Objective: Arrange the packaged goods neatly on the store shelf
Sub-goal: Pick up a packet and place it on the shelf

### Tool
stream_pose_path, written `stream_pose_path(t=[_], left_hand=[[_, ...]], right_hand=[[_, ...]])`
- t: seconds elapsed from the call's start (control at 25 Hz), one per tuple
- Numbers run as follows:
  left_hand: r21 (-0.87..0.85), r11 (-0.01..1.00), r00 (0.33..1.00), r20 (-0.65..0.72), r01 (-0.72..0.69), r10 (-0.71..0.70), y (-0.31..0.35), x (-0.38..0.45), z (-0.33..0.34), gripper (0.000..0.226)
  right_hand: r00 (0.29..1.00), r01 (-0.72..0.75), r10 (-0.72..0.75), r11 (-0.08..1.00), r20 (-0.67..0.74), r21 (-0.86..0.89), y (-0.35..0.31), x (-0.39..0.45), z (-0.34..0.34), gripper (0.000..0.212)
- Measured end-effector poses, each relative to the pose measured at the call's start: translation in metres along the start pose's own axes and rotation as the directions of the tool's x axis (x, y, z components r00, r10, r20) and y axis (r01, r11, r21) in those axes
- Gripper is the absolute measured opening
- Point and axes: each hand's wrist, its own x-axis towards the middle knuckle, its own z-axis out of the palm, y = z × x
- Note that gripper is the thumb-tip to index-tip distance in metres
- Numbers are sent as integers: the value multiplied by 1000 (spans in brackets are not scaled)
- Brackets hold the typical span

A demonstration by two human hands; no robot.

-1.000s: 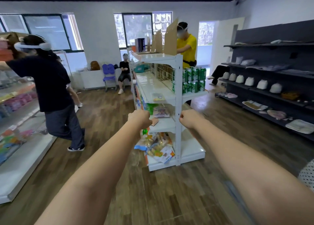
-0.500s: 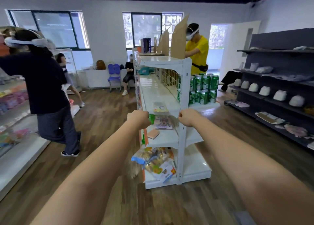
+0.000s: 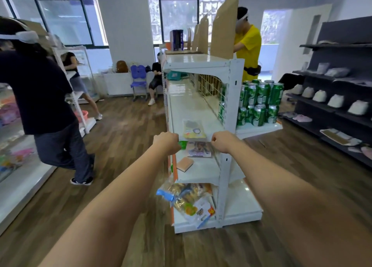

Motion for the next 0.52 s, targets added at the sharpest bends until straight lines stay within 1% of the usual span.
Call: stream_pose_path(t=[0.12, 0.36, 0.44, 0.52], left_hand=[[24, 999, 1000, -1, -28, 28, -13, 52, -3, 39], [34, 997, 995, -75, -68, 70, -27, 155, -17, 39], [19, 997, 994, -76, -79, 80, -27, 182, -12, 40], [22, 997, 996, -51, -79, 80, -25, 206, 0, 40]], right_hand=[[1000, -11, 12, 999, 12, -31, 4, 52, -5, 31], [997, -43, 44, 999, -69, 11, 11, 155, -28, 35], [996, -37, 38, 999, -80, 14, 13, 181, -26, 36], [998, -39, 39, 999, -59, 4, 16, 207, -17, 36]])
